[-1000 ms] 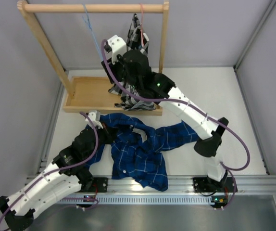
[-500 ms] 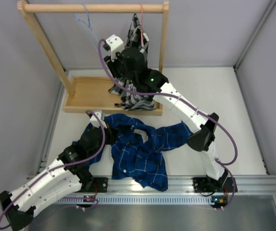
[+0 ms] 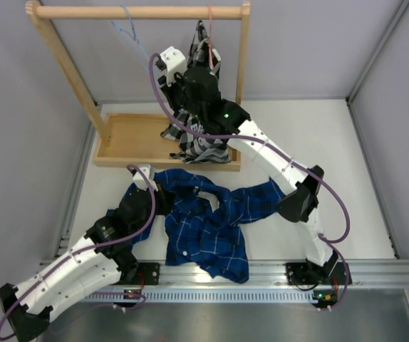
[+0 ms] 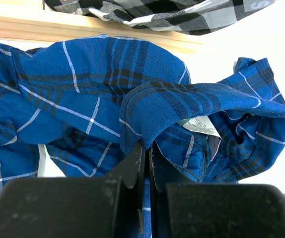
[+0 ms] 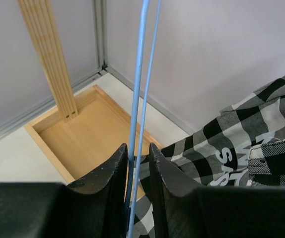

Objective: Place the shirt on the hanger

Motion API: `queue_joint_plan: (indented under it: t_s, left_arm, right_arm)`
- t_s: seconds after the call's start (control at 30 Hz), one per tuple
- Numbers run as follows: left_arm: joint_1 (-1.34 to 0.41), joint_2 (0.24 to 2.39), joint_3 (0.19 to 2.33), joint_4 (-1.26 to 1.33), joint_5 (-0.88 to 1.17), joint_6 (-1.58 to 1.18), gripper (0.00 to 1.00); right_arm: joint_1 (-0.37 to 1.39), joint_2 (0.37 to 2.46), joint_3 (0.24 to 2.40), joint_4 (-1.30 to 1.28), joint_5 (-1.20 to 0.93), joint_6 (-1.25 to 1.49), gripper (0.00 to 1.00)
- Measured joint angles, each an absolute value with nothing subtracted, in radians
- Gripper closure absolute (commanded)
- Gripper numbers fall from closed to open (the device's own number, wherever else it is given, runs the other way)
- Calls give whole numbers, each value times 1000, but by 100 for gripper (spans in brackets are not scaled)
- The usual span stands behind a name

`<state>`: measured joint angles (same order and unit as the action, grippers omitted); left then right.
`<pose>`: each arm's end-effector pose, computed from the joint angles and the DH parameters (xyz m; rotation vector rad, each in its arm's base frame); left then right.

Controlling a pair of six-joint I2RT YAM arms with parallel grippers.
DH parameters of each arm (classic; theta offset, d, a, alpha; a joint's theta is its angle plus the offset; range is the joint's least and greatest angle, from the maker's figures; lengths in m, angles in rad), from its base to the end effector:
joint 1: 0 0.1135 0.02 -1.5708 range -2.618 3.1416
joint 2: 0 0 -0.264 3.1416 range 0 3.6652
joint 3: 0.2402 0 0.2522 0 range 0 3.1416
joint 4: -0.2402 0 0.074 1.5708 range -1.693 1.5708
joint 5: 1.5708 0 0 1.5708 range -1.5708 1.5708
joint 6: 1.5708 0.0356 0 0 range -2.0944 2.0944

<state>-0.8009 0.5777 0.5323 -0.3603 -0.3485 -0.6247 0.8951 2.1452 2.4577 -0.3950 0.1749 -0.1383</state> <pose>0.1097 -0.0957 0.2641 -0.0546 1.9975 -0.5908 0.3093 0.3759 0.4585 -0.7054 1.5135 0.4305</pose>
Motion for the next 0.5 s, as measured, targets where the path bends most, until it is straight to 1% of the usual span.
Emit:
queue_joint_plan:
  t_s: [0.23, 0.5]
  left_arm:
    - [-801, 553, 515, -360, -345, -624, 100]
    - [-801, 527, 512, -361, -345, -624, 100]
  right_arm:
    - [895, 2151, 2457, -355, 179, -138, 77]
    - [895, 2175, 2457, -314, 180, -137, 84]
